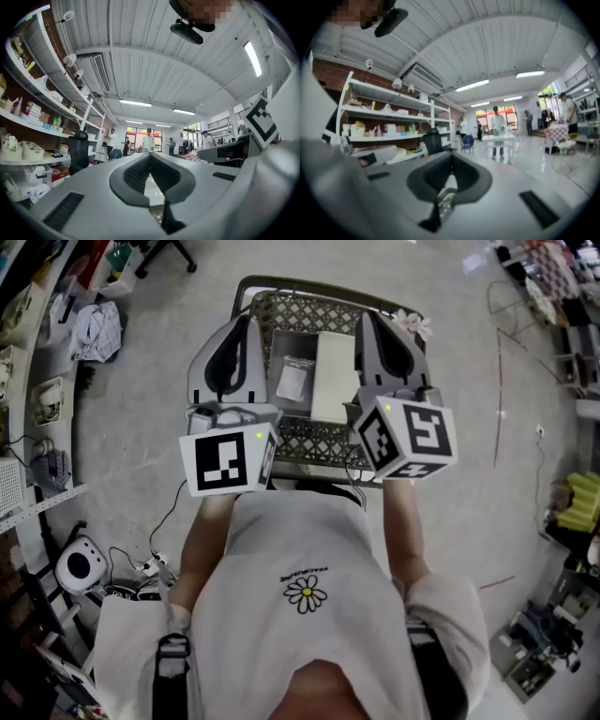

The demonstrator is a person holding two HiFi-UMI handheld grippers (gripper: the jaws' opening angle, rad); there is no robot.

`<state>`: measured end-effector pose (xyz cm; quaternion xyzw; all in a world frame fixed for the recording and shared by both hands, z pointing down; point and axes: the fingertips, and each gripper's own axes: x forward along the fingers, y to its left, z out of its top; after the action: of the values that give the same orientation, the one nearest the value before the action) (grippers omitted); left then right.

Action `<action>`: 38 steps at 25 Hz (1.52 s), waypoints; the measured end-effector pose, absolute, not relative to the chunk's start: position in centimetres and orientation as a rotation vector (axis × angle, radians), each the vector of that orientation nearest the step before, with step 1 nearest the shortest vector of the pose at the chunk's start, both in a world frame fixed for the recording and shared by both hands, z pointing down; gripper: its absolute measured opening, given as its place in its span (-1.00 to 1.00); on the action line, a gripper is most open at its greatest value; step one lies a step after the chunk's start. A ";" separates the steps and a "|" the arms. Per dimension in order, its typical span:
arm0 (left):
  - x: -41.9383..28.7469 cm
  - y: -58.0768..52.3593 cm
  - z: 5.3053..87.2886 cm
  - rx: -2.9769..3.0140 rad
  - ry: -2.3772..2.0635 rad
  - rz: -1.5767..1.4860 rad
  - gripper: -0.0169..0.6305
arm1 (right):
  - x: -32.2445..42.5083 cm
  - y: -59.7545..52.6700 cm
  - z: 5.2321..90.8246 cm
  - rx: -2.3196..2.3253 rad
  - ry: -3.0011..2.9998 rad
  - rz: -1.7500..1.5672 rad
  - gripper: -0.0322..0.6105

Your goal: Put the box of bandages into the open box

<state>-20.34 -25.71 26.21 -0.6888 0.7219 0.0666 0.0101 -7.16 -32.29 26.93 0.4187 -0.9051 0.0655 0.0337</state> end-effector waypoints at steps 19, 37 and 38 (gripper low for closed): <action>-16.5 -24.8 24.5 -2.134 2.164 0.146 -0.89 | -2.5 -27.6 24.6 1.498 -2.863 -0.072 -0.81; -17.7 -24.6 24.9 -2.128 2.186 0.193 -0.89 | -2.3 -28.1 25.5 1.503 -2.838 -0.013 -0.81; -17.8 -24.6 24.9 -2.126 2.188 0.195 -0.89 | -2.3 -28.1 25.5 1.505 -2.838 -0.009 -0.81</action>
<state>-17.81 -24.64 24.87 -0.6950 0.7150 0.0637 0.0423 -2.29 -28.12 25.48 0.4683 -0.8829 -0.0029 -0.0352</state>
